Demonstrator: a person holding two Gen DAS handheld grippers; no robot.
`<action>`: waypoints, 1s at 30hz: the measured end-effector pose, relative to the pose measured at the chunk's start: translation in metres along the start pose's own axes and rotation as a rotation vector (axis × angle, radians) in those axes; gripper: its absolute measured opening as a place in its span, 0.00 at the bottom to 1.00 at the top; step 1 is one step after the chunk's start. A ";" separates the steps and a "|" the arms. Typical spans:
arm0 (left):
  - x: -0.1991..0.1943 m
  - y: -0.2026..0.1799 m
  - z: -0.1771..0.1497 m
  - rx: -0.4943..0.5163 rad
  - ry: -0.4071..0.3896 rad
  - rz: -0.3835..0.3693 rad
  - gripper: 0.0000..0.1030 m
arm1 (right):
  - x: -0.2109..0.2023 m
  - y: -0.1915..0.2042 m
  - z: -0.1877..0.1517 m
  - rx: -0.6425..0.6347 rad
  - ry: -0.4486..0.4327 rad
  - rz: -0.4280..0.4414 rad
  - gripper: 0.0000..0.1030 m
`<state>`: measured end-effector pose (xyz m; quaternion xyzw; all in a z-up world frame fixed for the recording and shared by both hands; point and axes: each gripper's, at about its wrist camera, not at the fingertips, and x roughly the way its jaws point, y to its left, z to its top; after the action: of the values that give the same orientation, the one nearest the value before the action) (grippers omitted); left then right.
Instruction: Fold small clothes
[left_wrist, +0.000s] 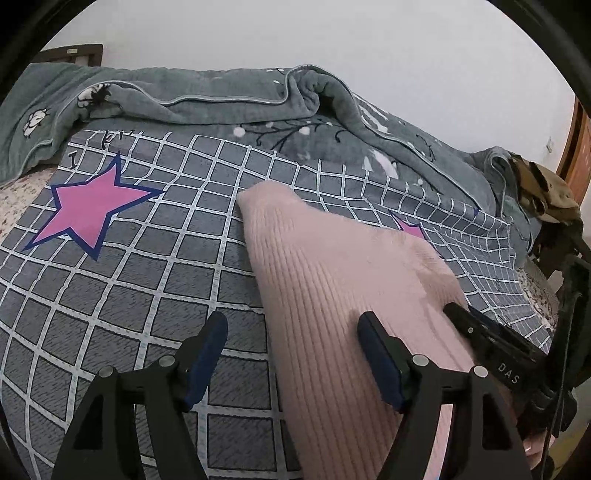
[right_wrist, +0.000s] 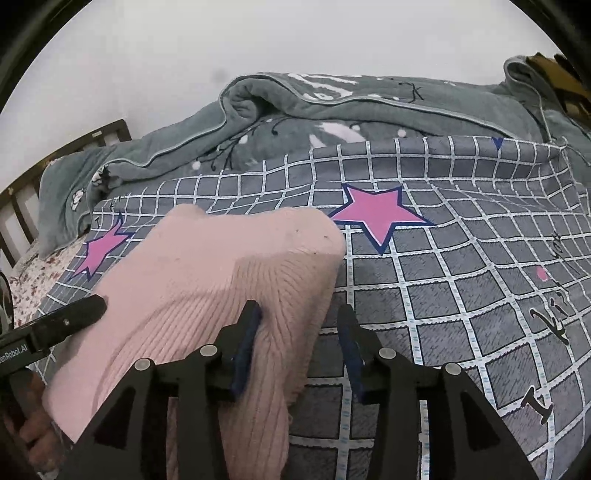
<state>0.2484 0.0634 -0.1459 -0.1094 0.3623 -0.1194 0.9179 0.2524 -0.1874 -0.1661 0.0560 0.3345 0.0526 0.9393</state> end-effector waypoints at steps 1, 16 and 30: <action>0.000 0.000 0.000 -0.001 0.000 -0.002 0.71 | 0.000 0.001 0.000 -0.003 -0.002 -0.003 0.40; -0.001 0.005 -0.006 -0.017 -0.017 0.004 0.73 | 0.003 -0.001 -0.002 0.017 0.004 0.011 0.45; -0.003 0.001 -0.007 -0.025 -0.021 0.018 0.73 | 0.001 0.000 -0.003 0.012 -0.009 0.002 0.45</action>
<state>0.2417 0.0641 -0.1486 -0.1187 0.3551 -0.1054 0.9213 0.2512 -0.1870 -0.1695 0.0622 0.3306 0.0510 0.9403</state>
